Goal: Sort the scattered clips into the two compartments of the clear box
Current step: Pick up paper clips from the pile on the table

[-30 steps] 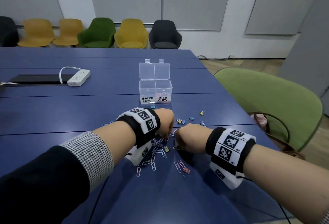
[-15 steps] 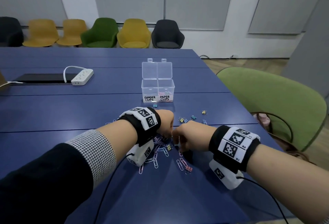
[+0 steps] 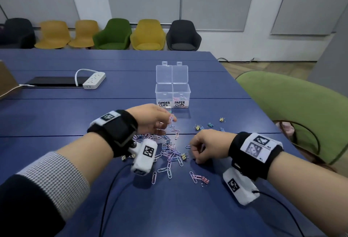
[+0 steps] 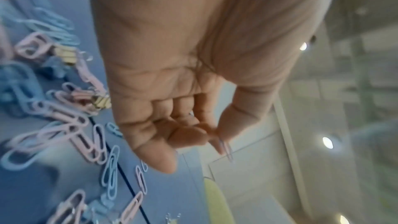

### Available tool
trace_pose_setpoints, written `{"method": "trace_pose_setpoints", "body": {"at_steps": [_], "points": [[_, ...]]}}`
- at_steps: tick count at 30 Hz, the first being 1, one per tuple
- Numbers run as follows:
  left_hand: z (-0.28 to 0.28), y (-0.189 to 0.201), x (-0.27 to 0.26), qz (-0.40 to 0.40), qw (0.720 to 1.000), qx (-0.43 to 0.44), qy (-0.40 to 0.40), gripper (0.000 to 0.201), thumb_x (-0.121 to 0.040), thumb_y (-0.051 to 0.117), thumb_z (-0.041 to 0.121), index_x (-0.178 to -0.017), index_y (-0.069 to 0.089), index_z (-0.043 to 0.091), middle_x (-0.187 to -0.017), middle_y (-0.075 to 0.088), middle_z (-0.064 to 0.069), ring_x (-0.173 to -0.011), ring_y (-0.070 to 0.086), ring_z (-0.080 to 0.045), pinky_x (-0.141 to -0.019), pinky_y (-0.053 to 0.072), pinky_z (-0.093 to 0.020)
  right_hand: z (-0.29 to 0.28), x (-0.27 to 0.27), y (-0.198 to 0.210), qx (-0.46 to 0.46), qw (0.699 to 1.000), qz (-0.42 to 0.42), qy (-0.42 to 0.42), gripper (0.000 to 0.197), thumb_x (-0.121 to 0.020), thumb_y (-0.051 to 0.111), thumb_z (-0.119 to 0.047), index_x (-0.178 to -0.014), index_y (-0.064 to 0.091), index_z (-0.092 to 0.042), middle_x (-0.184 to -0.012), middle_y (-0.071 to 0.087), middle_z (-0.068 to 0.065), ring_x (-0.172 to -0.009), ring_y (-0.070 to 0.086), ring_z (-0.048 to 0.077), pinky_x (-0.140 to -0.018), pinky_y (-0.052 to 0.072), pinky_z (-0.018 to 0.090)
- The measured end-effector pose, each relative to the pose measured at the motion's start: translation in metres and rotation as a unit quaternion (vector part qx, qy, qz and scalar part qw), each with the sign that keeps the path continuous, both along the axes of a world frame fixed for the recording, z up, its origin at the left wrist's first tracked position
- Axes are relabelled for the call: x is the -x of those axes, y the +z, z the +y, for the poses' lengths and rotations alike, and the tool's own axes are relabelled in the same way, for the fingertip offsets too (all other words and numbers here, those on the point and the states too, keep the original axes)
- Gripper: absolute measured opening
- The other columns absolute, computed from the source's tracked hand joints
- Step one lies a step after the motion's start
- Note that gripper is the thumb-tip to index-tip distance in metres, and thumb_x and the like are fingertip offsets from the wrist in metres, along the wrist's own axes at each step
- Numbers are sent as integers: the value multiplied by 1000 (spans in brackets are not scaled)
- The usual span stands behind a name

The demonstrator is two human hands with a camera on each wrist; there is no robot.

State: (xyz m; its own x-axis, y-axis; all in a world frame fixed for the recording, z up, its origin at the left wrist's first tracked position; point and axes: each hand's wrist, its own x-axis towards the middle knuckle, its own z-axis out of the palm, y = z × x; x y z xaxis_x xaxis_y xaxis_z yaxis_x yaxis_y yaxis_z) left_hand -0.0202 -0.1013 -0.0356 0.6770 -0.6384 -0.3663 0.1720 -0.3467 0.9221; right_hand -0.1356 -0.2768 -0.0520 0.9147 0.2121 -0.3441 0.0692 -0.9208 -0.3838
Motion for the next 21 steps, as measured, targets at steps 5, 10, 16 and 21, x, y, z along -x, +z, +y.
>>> {"method": "trace_pose_setpoints", "body": {"at_steps": [5, 10, 16, 21], "points": [[27, -6, -2, 241, 936, 198, 161, 21, -88, 35, -2, -81, 53, 3, -69, 48, -9, -66, 48, -17, -53, 57, -25, -10, -4, -2, -90, 992, -20, -89, 22, -76, 70, -4, -73, 56, -21, -67, 63, -3, -62, 57, 13, -59, 47, 21], [39, -10, 3, 298, 918, 217, 146, 6, -67, 36, 9, -70, 41, 10, -66, 38, -7, -58, 38, -16, -47, 40, -22, -9, -16, 8, -42, 984, -119, -122, 16, -78, 70, -9, -76, 61, -21, -65, 55, -10, -62, 51, 7, -61, 40, 16], [24, -14, 13, 76, 995, -57, 20, 38, -91, 57, 26, -60, 35, 20, -54, 30, 2, -42, 26, -11, -40, 22, -19, 6, -24, 14, 66, 992, -74, -78, 14, -76, 68, -9, -74, 61, -21, -64, 51, -12, -67, 51, 10, -55, 37, 18], [21, -6, 20, -274, 858, -403, -161, 41, -73, 71, 55, -71, 59, 16, -57, 50, 1, -50, 44, -16, -49, 34, -21, 19, -28, 3, 128, 990, -54, -38, 24, -79, 70, -13, -102, 64, -10, -103, 66, 6, -98, 60, 26, -74, 43, 26]]}}
